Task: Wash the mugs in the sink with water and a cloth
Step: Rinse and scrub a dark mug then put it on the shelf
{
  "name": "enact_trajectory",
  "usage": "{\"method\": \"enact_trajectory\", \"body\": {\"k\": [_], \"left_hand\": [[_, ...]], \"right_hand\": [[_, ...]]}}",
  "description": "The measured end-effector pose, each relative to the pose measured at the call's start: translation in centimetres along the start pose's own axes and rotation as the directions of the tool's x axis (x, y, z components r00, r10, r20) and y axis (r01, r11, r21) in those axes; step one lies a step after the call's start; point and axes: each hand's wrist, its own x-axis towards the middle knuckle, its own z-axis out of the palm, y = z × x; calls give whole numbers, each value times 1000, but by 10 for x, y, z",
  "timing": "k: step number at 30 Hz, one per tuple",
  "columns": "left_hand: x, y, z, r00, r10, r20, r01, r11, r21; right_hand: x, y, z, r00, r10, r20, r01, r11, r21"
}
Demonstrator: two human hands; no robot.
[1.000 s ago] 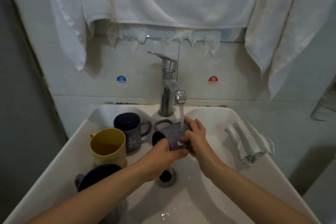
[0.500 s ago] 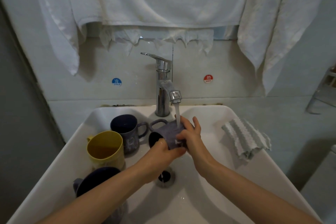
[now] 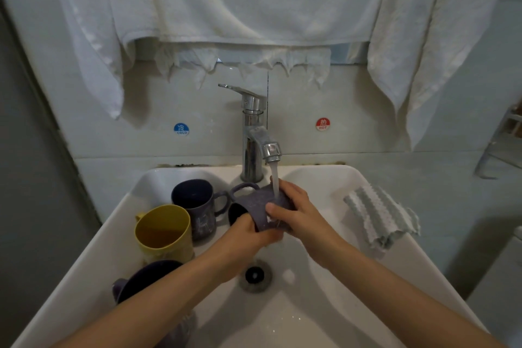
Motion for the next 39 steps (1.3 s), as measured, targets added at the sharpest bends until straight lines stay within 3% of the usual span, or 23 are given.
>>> {"method": "enact_trajectory", "body": {"k": [4,9,11,17,21,25,29,31,34,39], "left_hand": [[3,0,-5,998,-57,-26,55,996,-76],[0,4,-2,997,-63,50,67,994,-86],[0,4,-2,997,-65,45,70,992,-110],[3,4,-9,996,-80,24,83,982,-171],[1,4,-3,997,-67,33,72,985,-156],[1,3,-2,997,-72,39,76,992,-98],[0,5,3,997,-53,49,56,997,-59],[0,6,2,998,-55,39,58,996,-61],[3,12,-5,997,-77,7,77,993,-94],[9,37,-3,999,-19,31,25,976,-217]], "right_hand": [[3,2,-12,995,-46,91,48,999,-17],[1,4,0,998,-67,-13,62,965,-256],[1,2,0,997,-80,-16,72,959,-273],[-1,-2,-18,984,-151,89,159,984,-85],[2,6,-1,981,-178,-72,160,965,-206],[6,8,-6,997,-61,-48,61,998,3],[4,8,-2,993,-85,-88,76,992,-102],[3,2,-3,998,-29,-47,28,999,-20],[5,-6,-18,998,39,58,-46,991,124],[8,-9,-30,994,103,37,-109,966,233]]}}
